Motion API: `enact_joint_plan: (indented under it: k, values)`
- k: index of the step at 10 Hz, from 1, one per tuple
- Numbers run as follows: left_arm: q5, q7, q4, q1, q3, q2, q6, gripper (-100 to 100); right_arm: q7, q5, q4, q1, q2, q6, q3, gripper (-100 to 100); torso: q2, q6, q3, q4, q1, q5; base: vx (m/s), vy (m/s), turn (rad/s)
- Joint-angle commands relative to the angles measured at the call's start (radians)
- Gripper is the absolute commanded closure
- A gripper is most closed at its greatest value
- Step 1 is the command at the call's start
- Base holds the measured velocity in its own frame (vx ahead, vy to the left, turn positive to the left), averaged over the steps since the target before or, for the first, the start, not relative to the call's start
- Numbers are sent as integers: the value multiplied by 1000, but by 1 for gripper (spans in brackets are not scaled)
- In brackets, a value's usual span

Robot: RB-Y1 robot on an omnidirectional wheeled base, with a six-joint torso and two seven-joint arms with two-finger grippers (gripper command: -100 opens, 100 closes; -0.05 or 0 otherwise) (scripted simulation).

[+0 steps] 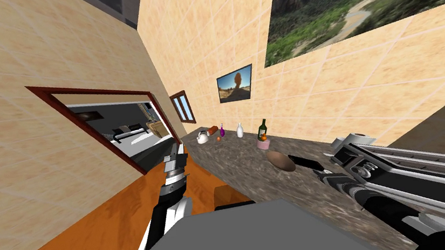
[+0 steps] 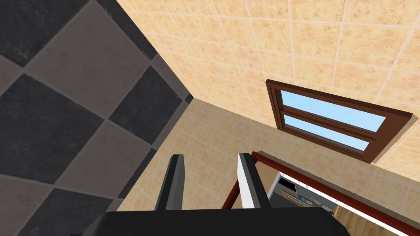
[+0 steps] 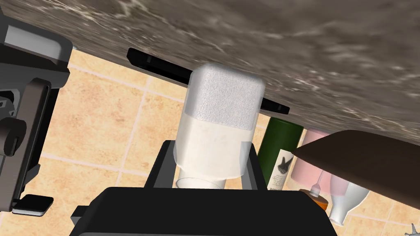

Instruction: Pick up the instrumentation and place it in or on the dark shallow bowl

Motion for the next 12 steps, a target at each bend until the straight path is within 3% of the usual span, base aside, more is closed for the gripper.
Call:
enact_joint_plan:
  k: [1,8,9,12]
  values:
    - [0,0,0,0,0,0,0,0,-4,-7,-8,29,3,8,-2,100,0,0,0,0,0,0,34,103,-57]
    - [0,0,0,0,0,0,0,0,-39,-91,9,197,-30,41,-32,100,3,7,-1,-5,-3,-14,53,141,-94]
    - [0,0,0,0,0,0,0,0,-39,-91,9,197,-30,41,-32,100,5,8,0,-5,-4,-16,33,119,-66]
    - [0,0,0,0,0,0,0,0,-55,-127,12,268,-46,54,-46,100,6,8,0,-5,-7,-17,22,127,-81]
